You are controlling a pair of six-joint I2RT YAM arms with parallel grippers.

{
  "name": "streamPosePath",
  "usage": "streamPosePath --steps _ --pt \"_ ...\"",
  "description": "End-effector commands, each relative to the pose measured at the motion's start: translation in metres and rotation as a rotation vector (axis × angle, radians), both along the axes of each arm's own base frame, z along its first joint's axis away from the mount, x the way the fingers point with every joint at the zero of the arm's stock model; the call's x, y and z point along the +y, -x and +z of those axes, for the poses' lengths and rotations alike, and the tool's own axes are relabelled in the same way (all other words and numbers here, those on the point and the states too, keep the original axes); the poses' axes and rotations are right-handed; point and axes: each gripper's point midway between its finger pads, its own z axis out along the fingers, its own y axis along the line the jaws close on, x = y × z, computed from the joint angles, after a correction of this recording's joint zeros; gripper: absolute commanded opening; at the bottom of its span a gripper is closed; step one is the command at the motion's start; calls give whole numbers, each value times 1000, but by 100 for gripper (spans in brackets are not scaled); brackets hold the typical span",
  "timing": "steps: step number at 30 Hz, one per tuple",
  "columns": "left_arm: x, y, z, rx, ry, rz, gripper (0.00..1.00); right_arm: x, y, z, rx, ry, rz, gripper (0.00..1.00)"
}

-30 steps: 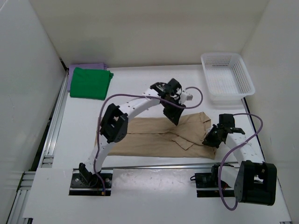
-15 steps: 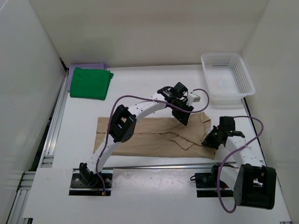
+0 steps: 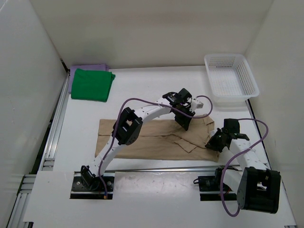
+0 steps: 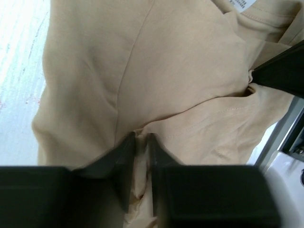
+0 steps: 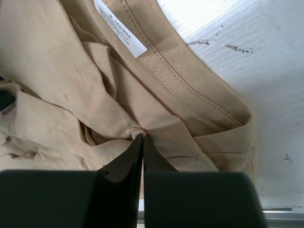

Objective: Fold and stack the t-shirts
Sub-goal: Fold the other side of the tshirt into a rectangle

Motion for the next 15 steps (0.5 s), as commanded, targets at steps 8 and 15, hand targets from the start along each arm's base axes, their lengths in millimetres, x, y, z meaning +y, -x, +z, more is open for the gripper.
streamPosePath --steps 8,15 --pt "2 12 73 -62 100 -25 10 -7 0 -2 4 24 0 0" --pt "38 55 74 55 57 -58 11 -10 -2 -3 3 33 -13 0"
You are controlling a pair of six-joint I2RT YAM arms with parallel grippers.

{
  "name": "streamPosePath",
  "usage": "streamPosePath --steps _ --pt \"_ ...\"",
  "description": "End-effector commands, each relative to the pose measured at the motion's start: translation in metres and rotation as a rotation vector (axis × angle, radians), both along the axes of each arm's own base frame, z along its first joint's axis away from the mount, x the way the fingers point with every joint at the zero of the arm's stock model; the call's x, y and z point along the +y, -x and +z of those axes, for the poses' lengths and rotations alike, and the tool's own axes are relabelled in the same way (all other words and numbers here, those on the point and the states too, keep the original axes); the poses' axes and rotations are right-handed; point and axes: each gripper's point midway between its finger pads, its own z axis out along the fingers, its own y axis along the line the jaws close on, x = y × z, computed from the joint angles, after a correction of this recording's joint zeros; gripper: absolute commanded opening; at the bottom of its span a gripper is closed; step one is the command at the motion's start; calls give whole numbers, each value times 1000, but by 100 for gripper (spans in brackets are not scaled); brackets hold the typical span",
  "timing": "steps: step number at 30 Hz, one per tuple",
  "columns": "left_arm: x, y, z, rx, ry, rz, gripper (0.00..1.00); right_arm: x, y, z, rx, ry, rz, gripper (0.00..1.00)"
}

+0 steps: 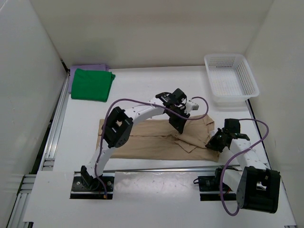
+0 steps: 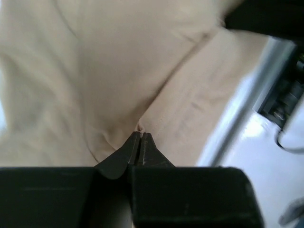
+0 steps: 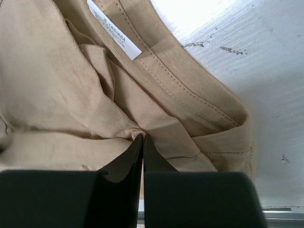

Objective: Fold and stack the t-shirts
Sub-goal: Fold the other side of the tshirt into a rectangle

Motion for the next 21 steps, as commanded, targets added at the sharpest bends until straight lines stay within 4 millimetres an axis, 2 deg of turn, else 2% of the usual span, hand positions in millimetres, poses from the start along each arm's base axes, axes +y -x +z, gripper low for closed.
streamPosePath --steps 1,2,7,12,13,15,16,17,19,21 --pt "6 25 45 28 82 -49 14 -7 -1 -2 1 35 -1 0" --pt "7 36 41 60 74 -67 16 -8 -3 -4 1 35 -1 0" --pt "16 64 19 157 32 -103 17 -8 -5 -3 -10 40 9 3" --pt "16 86 13 236 18 -142 27 -8 -1 -1 -9 41 10 23" --pt "20 95 10 254 -5 -151 33 -10 -6 7 -32 52 6 26" --pt "23 96 8 259 -27 -145 37 -12 -10 23 -94 60 -24 28" --pt "24 101 6 264 -35 -155 37 -12 -14 34 -137 58 -35 29" --pt "24 102 6 264 -35 -155 39 -13 -21 54 -234 67 -38 29" --pt "25 102 9 264 -35 -155 40 -8 -26 71 -302 37 -52 29" --pt "26 103 12 270 -42 -154 43 6 -29 82 -344 -4 -19 26"
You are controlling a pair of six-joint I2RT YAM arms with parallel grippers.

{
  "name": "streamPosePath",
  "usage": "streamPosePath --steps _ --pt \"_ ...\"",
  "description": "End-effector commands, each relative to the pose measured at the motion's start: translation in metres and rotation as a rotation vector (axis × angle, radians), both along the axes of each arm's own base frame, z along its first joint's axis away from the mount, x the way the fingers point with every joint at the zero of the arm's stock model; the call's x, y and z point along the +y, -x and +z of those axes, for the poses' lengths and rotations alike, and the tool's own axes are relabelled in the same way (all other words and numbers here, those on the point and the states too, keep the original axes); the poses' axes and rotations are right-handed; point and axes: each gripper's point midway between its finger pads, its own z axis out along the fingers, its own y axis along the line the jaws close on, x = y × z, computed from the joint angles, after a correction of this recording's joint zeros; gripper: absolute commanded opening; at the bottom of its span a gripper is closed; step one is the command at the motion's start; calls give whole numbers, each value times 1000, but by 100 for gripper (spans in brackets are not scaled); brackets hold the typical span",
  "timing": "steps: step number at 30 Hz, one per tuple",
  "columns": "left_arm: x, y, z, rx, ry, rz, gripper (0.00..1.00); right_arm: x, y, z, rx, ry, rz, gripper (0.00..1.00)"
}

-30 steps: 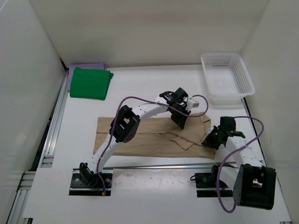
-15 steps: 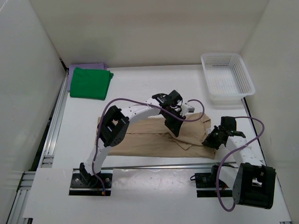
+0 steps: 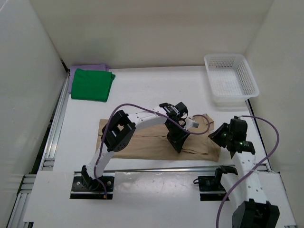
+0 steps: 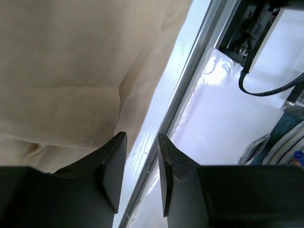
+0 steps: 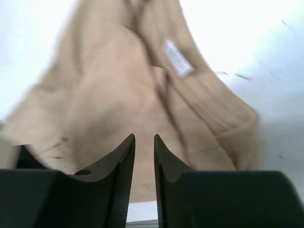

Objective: Fold and stack the t-shirts
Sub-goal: Fold the other side of the tshirt into a rectangle, then rotate the tshirt 90 degrees

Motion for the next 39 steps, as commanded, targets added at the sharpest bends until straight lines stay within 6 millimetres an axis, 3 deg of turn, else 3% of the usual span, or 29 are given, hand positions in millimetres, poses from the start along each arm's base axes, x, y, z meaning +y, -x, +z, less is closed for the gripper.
streamPosePath --steps 1,3,6,7,8,10,11,12,13,14,15,16,17,18,19,22,24,25,31,33,34,35,36,38,39 --pt "1 8 22 22 31 -18 44 14 -9 29 -82 -47 21 25" --pt "6 12 24 30 20 -17 48 27 -13 35 -113 -68 60 21" --pt "18 22 34 73 -17 -20 53 37 -11 20 -40 -78 93 19" --pt "19 24 42 81 -12 -21 55 28 -6 8 27 -50 36 17" --pt "24 25 53 115 -3 -12 59 22 -4 -1 91 -23 14 21" --pt "38 10 91 111 51 42 63 14 -13 1 133 20 10 36" --pt "46 -5 103 71 73 81 64 14 -19 6 127 40 25 38" --pt "72 -33 119 19 89 176 65 6 -38 25 77 96 3 40" --pt "85 -58 123 -66 110 240 65 5 -46 24 94 132 1 40" --pt "112 -93 115 -214 33 342 65 -1 -54 27 95 164 -23 38" --pt "154 -129 126 -344 2 482 65 -2 -67 38 72 188 -32 36" --pt "186 -146 102 -419 -87 566 64 -6 -74 29 116 209 -53 33" --pt "236 -170 89 -565 -252 683 64 -3 -79 27 131 220 -43 33" --pt "267 -176 80 -615 -327 751 63 -2 -82 22 162 235 -36 32" --pt "315 -169 60 -618 -435 840 61 4 -89 13 208 256 -14 30" --pt "394 -173 41 -667 -597 1031 61 11 -95 -8 310 343 23 29" --pt "416 -165 19 -627 -641 1075 60 14 -91 -29 396 389 50 29" --pt "430 -161 9 -603 -677 1103 60 16 -96 -30 397 399 55 29" --pt "450 -148 -39 -529 -786 1103 61 18 -95 -66 530 434 54 29" --pt "456 -136 -57 -483 -833 1086 61 24 -106 -71 553 422 65 29" --pt "459 -129 -62 -459 -839 1091 61 26 -113 -71 546 428 83 29" --pt "464 -125 -64 -436 -840 1108 61 36 -133 -61 507 409 92 29" --pt "465 -119 -66 -418 -837 1117 61 38 -141 -68 526 419 108 30" --pt "469 -112 -65 -406 -829 1138 61 48 -159 -63 540 426 151 30" --pt "472 -106 -62 -410 -827 1154 62 64 -194 -58 492 413 168 30"
